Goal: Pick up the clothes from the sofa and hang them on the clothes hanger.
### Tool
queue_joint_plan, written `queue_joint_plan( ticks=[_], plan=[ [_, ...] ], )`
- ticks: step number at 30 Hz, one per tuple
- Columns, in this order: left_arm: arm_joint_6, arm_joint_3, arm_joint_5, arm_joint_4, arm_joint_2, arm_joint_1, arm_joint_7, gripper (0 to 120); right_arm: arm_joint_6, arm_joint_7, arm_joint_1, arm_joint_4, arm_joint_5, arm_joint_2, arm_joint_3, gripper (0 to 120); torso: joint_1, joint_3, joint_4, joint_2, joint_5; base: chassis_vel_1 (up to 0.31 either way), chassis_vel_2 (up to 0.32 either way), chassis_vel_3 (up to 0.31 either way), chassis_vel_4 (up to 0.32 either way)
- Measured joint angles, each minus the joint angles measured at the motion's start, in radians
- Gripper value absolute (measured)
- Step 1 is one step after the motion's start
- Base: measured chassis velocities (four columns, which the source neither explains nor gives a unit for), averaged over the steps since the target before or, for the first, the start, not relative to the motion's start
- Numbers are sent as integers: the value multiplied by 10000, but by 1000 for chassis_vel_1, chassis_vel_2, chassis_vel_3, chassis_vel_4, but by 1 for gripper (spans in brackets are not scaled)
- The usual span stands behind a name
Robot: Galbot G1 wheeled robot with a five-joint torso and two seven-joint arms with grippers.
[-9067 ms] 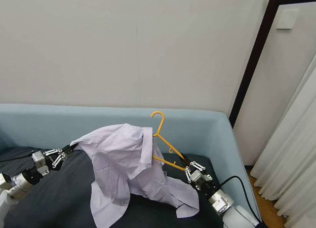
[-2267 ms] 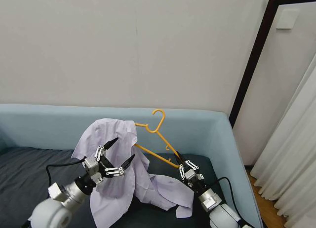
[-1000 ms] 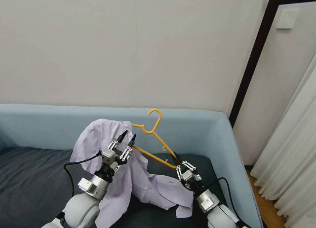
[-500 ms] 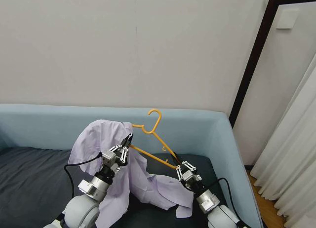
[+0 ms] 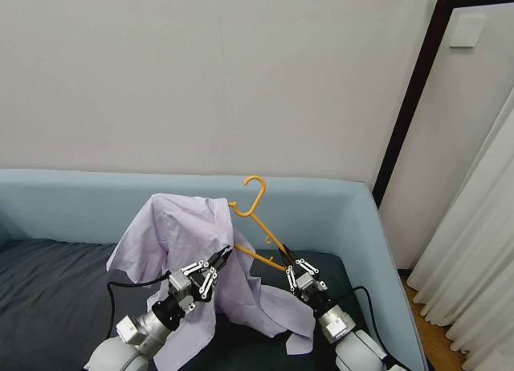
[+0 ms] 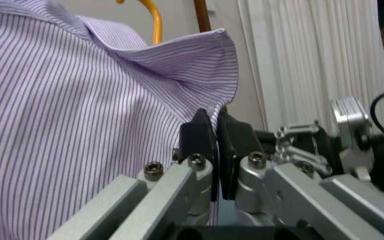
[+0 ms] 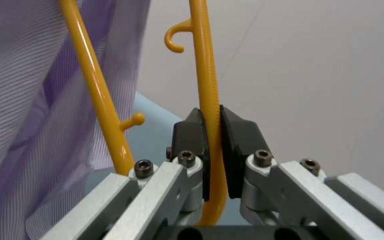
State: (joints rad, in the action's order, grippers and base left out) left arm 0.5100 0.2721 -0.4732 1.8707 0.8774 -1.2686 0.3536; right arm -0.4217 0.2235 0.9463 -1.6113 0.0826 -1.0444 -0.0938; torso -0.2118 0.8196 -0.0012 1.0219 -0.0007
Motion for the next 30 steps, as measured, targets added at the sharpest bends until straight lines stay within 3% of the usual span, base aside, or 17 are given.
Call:
queue_joint_plan(
  ticks=[5,10,17,23,26,27,30],
  plan=[
    [87,423,410,-245,10,-262,102,0,209,102,0,-199,-264,94,56,5,0,0,0,0,0,0,0,0,0],
    [214,816,564,-344,45,-445,-475,0,436,259,70,-495,-457,226,116,5,0,0,0,0,0,0,0,0,0],
    [465,817,666,-278,240,-620,-1118,2,242,214,81,-524,324,254,271,5,0,0,-2,-1,1,0,0,0,0],
    [956,935,1193,-409,436,-973,-1289,23,-171,108,-33,-248,997,235,398,5,0,0,-1,0,0,0,0,0,0],
    [1479,1365,1441,-181,176,-1361,-946,38,-424,104,-194,169,1297,109,399,5,0,0,-1,0,-1,0,0,0,0],
    [1479,1365,1441,-181,176,-1361,-946,38,-424,104,-194,169,1297,109,399,5,0,0,-1,0,-1,0,0,0,0],
    [1715,2335,437,356,-347,-1795,734,51,-701,104,-350,602,1729,-132,481,5,0,0,2,0,-2,0,0,0,0]
  ],
)
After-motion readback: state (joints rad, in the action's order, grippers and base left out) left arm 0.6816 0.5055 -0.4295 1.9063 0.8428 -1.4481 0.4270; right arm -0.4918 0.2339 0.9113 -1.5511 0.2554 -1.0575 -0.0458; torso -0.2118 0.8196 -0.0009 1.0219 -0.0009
